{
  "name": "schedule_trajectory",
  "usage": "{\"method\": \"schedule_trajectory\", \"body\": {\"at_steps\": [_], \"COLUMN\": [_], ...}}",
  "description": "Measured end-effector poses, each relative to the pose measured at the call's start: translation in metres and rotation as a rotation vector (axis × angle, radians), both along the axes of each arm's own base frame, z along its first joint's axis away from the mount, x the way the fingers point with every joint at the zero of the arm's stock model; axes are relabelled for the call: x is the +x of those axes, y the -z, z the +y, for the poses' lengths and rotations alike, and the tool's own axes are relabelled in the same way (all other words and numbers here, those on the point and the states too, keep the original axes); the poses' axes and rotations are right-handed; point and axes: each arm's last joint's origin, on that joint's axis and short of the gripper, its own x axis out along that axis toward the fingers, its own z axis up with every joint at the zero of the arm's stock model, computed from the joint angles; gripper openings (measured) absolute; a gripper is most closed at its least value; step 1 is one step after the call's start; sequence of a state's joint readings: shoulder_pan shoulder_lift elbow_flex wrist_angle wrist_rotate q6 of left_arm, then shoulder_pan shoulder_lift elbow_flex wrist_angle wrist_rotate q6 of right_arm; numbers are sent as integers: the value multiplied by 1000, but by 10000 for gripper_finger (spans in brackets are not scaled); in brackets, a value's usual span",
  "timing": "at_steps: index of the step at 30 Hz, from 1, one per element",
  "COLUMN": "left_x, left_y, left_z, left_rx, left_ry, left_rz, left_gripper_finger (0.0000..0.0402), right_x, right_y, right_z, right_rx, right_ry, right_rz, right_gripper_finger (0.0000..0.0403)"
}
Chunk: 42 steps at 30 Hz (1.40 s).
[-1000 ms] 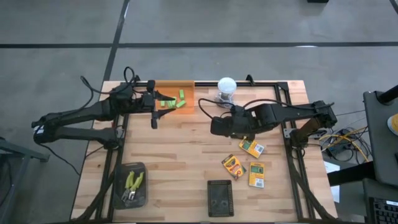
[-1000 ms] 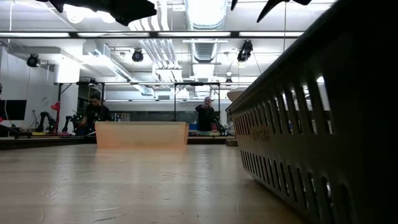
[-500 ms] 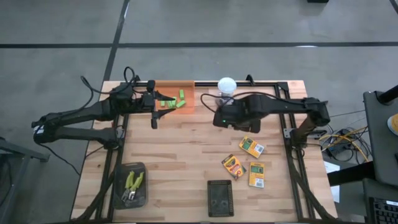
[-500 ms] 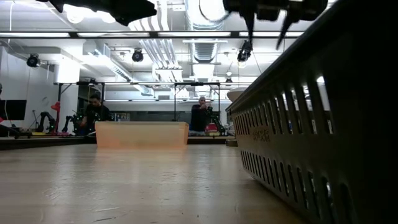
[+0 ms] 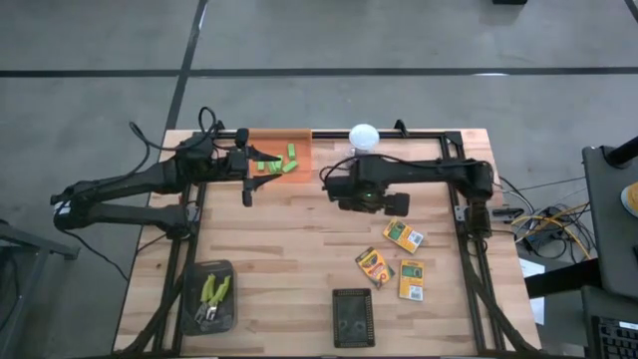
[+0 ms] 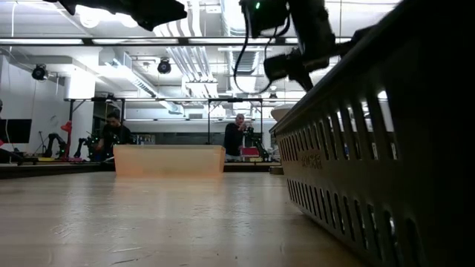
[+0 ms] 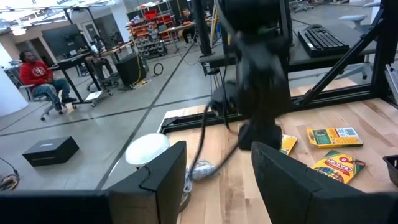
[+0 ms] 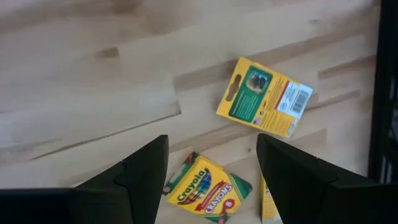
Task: Pick & Place School Supplies
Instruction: Put the crayon box into the right black bin
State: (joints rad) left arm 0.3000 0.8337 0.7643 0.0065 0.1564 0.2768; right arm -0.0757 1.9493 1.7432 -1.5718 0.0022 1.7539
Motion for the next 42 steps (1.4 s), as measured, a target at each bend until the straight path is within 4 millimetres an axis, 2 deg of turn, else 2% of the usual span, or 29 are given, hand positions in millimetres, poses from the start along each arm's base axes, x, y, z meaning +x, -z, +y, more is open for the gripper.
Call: {"method": "schedule_trajectory", "body": {"at_steps": [6, 10, 17, 24, 31, 37, 42], "left_x": [0, 0, 0, 0, 0, 0, 0], "left_y": [0, 0, 0, 0, 0, 0, 0], "left_z": [0, 0, 0, 0, 0, 0, 0], "left_rx": [0, 0, 0, 0, 0, 0, 0], "left_ry": [0, 0, 0, 0, 0, 0, 0], "left_rz": [0, 0, 0, 0, 0, 0, 1], "left_gripper_finger": [188, 188, 188, 188, 188, 188, 188], "right_x": [15, 19, 17, 13, 4, -19, -43], "right_y": [36, 49, 46, 34, 12, -37, -72], "right_z": [-9, -13, -18, -20, -18, 7, 28], "right_rx": [113, 149, 127, 134, 113, -214, -352], "right_ry": [55, 66, 82, 5, -120, -69, -178], "right_rz": [98, 130, 122, 83, 17, -114, -223], "right_gripper_finger": [248, 251, 246, 238, 242, 254, 263]}}
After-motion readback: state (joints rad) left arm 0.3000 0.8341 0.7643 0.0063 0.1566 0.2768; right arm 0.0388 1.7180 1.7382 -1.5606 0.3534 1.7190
